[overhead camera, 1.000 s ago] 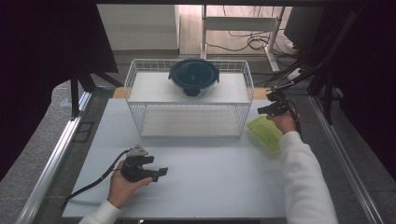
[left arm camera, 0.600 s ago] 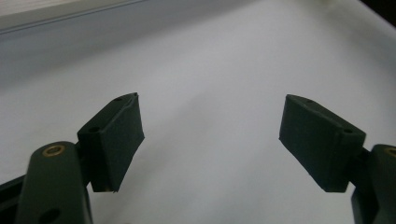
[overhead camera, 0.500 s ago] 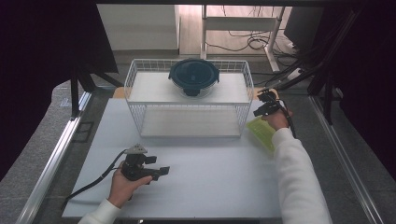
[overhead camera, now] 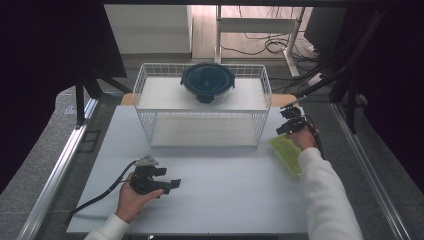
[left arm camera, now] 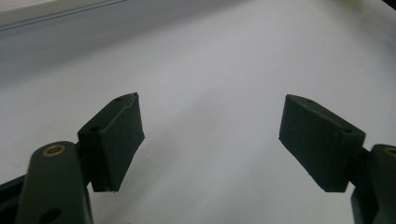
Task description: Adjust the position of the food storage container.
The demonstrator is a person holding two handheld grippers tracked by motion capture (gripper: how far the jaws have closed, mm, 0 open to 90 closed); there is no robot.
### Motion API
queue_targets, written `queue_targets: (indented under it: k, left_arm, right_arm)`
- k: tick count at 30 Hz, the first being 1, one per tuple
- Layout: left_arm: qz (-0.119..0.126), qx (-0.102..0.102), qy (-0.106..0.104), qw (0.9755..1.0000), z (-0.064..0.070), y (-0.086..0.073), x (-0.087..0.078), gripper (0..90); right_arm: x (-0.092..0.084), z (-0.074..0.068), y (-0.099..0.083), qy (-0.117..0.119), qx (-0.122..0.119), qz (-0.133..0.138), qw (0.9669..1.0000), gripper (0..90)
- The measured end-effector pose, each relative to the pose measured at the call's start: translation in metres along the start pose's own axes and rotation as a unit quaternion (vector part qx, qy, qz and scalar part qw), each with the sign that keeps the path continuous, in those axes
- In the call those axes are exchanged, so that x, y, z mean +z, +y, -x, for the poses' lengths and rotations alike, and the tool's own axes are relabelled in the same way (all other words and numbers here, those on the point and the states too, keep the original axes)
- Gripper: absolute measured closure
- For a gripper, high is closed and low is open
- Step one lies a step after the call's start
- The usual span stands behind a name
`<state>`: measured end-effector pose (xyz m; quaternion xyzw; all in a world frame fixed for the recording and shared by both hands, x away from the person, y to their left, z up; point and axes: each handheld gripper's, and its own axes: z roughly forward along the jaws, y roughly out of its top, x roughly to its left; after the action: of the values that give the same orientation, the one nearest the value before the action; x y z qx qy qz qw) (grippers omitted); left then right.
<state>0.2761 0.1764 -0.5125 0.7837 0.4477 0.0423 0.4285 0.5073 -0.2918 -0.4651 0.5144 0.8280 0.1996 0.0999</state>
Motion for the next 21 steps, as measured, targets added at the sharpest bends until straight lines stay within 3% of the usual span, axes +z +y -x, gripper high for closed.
queue_targets:
  k: [7,13,21]
  left_arm:
    - [-0.002,0.001,0.0,1.0,0.0,-0.001,0.001,21.3]
    - [-0.003,0.0,0.004,1.0,-0.002,-0.001,0.0,21.4]
    - [-0.004,-0.002,0.006,1.0,-0.001,-0.002,0.001,21.3]
  right_arm:
    - [-0.012,-0.007,-0.026,0.001,0.007,-0.002,1.0,88.6]
    - [-0.02,-0.012,-0.047,0.014,-0.002,0.006,0.9999,88.6]
    - [-0.03,-0.009,-0.058,0.025,0.008,0.03,0.9992,88.6]
